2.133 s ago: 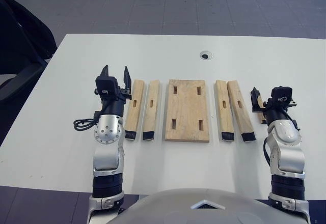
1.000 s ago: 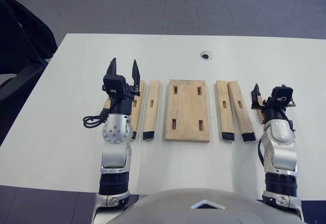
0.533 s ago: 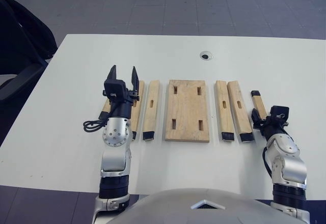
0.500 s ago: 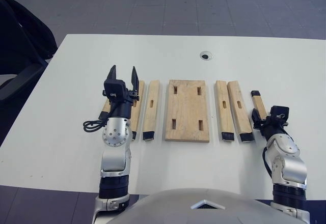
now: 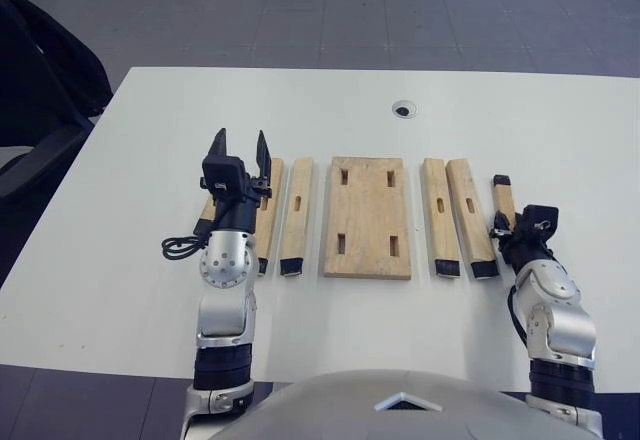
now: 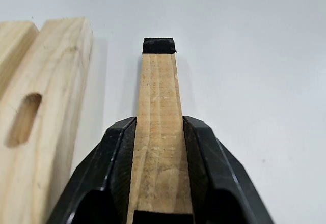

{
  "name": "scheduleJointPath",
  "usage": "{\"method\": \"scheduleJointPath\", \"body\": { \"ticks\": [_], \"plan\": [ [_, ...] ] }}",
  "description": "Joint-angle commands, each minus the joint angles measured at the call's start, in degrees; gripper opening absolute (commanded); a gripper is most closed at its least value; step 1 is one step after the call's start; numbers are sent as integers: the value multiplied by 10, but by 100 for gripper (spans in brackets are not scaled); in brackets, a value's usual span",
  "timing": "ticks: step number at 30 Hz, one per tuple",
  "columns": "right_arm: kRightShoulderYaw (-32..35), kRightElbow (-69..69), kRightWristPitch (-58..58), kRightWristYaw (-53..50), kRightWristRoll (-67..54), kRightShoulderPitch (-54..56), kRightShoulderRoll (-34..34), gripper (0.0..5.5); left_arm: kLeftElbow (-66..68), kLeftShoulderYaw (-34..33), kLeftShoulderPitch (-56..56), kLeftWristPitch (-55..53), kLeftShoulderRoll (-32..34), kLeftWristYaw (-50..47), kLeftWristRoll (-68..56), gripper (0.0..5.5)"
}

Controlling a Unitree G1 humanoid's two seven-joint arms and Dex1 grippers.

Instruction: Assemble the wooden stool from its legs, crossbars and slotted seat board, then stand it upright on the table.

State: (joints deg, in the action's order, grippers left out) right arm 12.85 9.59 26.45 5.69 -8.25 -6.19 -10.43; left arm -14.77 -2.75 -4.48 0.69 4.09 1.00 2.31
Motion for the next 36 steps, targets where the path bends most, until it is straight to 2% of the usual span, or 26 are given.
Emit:
{"method": "scheduleJointPath", "body": {
  "ticks": [1,2,4,7,9,14,18,23,34,36],
  "plan": [
    [-6,35,-27,17,2,90,-36,129,-31,-44,53,-117,13,40,-117,286],
    [-18,40,-36,33,5,115,-47,129,-37,-62,73,-178,8,52,-189,286],
    [-87,40,-64,114,10,158,-75,129,-48,-99,110,-293,-5,64,-352,286],
    [-167,22,-130,194,31,189,-92,129,-52,-122,143,-407,-9,51,-520,286],
    [-189,8,-159,216,32,204,-85,129,-52,-128,164,-465,-14,29,-629,286],
    [-218,7,-206,235,30,218,-65,129,-24,-135,192,-527,-17,-53,-874,357],
    [-238,22,-229,243,36,213,-61,129,-18,-116,185,-522,-6,-74,-915,357],
    [-249,41,-245,254,37,207,-65,129,-19,-81,168,-519,13,-50,-881,357],
    [-262,65,-265,287,38,170,-87,129,-16,-90,170,-478,21,-19,-889,357],
    [-263,62,-271,290,39,166,-90,129,-18,-86,168,-476,25,-12,-884,320]
  ]
}}
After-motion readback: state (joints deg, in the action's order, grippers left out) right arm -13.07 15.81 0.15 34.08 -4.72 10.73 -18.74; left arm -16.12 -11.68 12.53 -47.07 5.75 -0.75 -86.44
